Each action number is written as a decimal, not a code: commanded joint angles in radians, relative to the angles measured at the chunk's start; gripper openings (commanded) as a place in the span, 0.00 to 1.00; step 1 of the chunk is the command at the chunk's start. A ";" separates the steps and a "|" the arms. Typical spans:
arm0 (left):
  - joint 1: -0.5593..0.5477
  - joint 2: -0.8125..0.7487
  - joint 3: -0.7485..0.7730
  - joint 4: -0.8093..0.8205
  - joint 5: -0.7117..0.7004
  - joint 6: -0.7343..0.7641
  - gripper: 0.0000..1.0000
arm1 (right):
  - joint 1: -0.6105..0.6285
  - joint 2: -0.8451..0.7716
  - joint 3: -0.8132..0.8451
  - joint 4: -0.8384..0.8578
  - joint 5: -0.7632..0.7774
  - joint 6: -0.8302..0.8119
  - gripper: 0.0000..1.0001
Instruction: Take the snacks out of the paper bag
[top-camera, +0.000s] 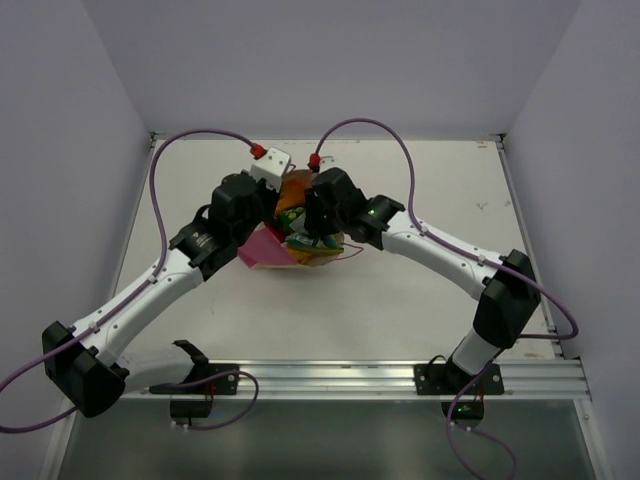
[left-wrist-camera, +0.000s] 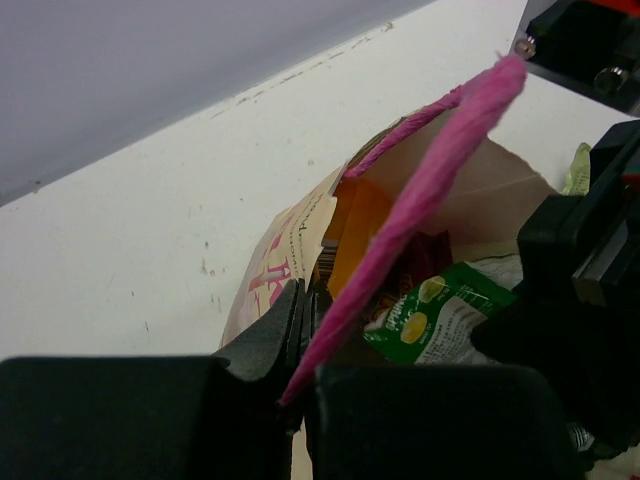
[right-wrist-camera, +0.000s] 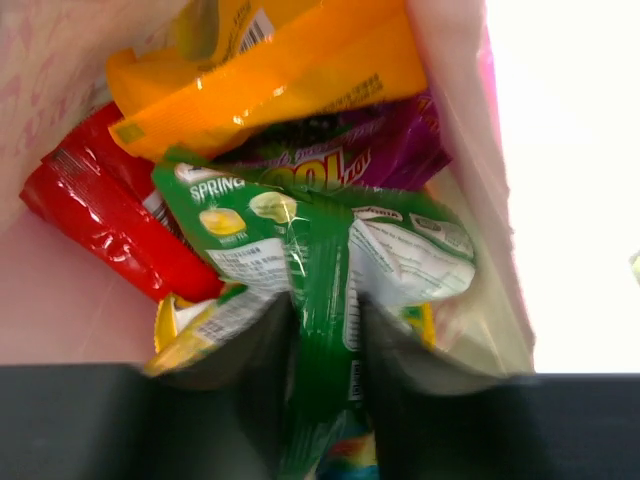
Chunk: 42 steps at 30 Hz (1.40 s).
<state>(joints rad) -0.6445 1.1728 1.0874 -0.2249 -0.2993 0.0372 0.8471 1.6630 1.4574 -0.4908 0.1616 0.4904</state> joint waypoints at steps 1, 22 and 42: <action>0.000 0.007 0.034 0.038 -0.015 -0.003 0.00 | 0.004 -0.042 0.008 0.014 0.038 -0.007 0.22; 0.009 -0.007 0.019 0.081 0.000 0.078 0.00 | -0.354 -0.444 -0.067 0.041 0.181 -0.144 0.00; 0.011 -0.041 -0.027 0.079 0.052 0.069 0.00 | -0.715 0.342 0.247 0.072 0.066 -0.062 0.37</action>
<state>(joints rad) -0.6353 1.1587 1.0676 -0.2157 -0.2722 0.0994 0.1352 2.0510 1.5860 -0.3779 0.2382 0.4213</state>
